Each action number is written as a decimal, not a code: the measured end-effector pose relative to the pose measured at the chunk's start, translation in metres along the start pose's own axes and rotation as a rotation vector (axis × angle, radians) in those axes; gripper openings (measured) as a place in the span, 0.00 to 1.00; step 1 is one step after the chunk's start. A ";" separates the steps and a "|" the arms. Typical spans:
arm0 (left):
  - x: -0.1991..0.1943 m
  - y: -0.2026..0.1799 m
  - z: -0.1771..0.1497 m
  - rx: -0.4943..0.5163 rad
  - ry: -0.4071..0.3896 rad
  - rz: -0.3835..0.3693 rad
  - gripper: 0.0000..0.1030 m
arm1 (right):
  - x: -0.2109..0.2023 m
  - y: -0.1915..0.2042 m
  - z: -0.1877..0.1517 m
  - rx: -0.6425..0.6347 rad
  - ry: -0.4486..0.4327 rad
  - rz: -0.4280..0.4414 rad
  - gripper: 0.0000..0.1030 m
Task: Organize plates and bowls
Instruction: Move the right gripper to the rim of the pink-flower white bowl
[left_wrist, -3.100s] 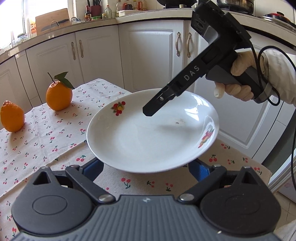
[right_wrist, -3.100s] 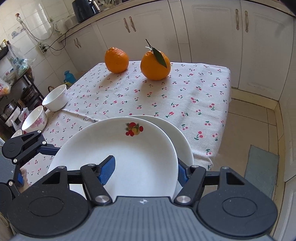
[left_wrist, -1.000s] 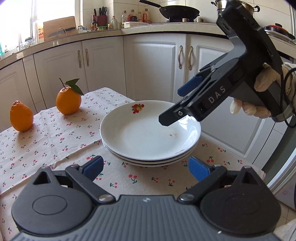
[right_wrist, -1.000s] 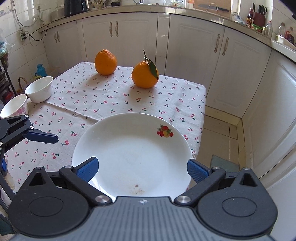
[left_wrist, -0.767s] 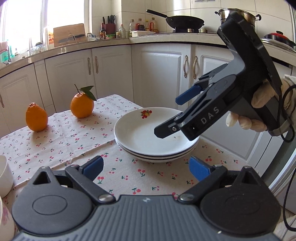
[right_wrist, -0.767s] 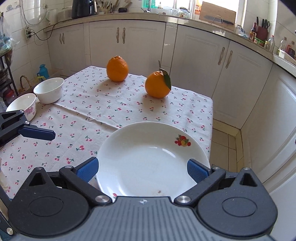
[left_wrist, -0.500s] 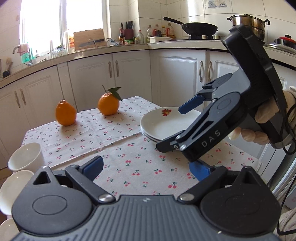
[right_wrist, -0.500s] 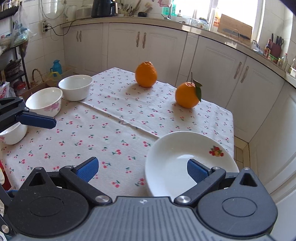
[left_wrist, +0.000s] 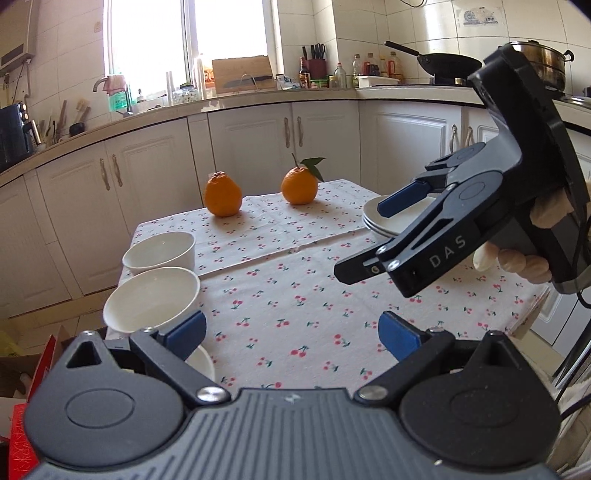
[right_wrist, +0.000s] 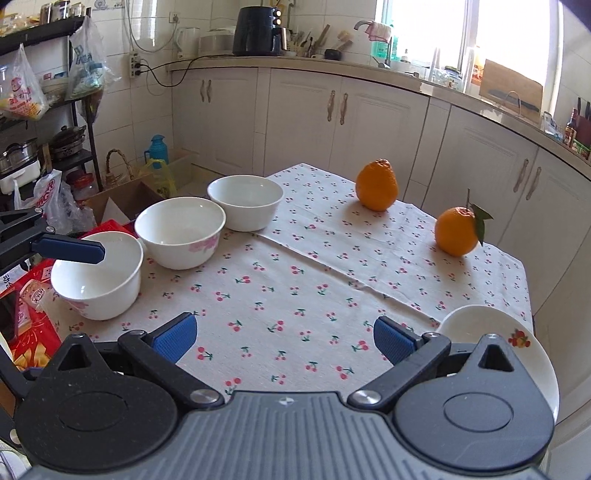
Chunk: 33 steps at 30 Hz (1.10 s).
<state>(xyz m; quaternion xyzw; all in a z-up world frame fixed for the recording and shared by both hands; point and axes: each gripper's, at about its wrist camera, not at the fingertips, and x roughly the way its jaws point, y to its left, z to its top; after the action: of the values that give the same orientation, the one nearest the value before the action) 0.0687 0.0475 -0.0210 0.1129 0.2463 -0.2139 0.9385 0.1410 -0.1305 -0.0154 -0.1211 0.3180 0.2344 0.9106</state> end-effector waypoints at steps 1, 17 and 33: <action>-0.004 0.004 -0.002 0.004 0.001 0.010 0.97 | 0.002 0.006 0.002 -0.005 -0.002 0.006 1.00; -0.017 0.082 -0.060 0.007 0.113 0.115 0.96 | 0.045 0.065 0.040 -0.016 0.027 0.216 1.00; 0.002 0.092 -0.069 0.015 0.100 0.050 0.92 | 0.089 0.100 0.052 -0.034 0.113 0.371 0.90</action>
<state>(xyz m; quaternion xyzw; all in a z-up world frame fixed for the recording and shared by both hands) 0.0838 0.1502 -0.0709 0.1367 0.2883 -0.1866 0.9292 0.1792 0.0065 -0.0390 -0.0889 0.3814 0.3963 0.8304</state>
